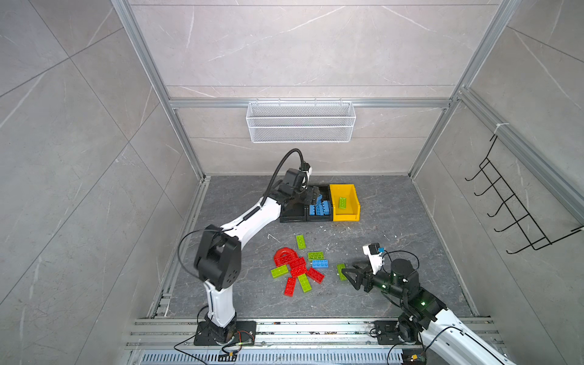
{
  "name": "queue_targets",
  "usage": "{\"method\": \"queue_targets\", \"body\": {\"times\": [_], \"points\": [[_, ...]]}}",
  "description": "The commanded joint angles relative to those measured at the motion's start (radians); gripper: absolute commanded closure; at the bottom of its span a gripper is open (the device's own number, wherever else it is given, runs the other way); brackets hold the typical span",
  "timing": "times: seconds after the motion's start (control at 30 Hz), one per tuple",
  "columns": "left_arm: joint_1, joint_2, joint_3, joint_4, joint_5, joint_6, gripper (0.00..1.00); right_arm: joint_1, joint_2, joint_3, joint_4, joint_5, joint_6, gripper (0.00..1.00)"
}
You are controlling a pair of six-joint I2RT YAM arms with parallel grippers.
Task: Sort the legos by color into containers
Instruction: 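Draw the left arm back while the right gripper reaches to a lime-green brick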
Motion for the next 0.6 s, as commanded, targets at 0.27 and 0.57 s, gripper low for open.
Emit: {"method": "queue_targets", "body": {"times": [0.27,0.57], "points": [[0.003,-0.778,-0.719,0.153,-0.306,-0.120,0.14,0.022,0.204,0.134,-0.056,0.143,-0.031,0.22],[0.015,-1.015,-0.943,0.154,-0.447,-0.119,0.05,0.330,0.721,0.474,-0.039,0.432,-0.072,0.23]]}}
